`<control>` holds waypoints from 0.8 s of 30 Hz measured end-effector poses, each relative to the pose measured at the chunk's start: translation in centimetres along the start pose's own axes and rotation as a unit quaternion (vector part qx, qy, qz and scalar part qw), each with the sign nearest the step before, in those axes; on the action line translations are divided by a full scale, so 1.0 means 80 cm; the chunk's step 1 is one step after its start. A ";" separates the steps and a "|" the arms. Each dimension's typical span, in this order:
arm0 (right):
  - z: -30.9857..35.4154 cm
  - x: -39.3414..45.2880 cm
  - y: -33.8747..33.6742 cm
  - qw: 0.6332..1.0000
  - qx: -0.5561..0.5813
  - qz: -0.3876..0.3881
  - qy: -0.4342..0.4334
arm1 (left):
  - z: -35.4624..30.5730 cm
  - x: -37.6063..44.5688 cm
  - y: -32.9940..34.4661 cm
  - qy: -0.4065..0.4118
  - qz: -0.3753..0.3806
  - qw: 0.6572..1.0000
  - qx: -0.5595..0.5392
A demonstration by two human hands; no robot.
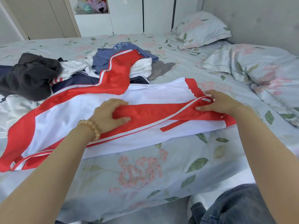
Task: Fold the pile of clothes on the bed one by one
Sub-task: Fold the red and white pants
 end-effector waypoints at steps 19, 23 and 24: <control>-0.051 -0.045 0.039 0.941 -0.173 -0.161 -0.243 | 0.053 -0.064 -0.002 0.105 -0.039 0.989 0.093; -0.050 -0.066 0.035 0.948 -0.163 -0.136 -0.238 | 0.069 -0.080 0.005 0.063 0.073 0.986 0.137; -0.046 -0.074 0.036 0.951 -0.165 -0.128 -0.229 | 0.066 -0.086 0.002 0.035 0.100 0.984 0.141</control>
Point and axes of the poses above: each hand's wrist, its own x-axis towards the middle knuckle, its own y-axis out of the palm, z = x × y, the point moved 1 cm from there along x, towards the middle knuckle, and after that the axes turned 12 degrees about -y, right-handed, at the moved point
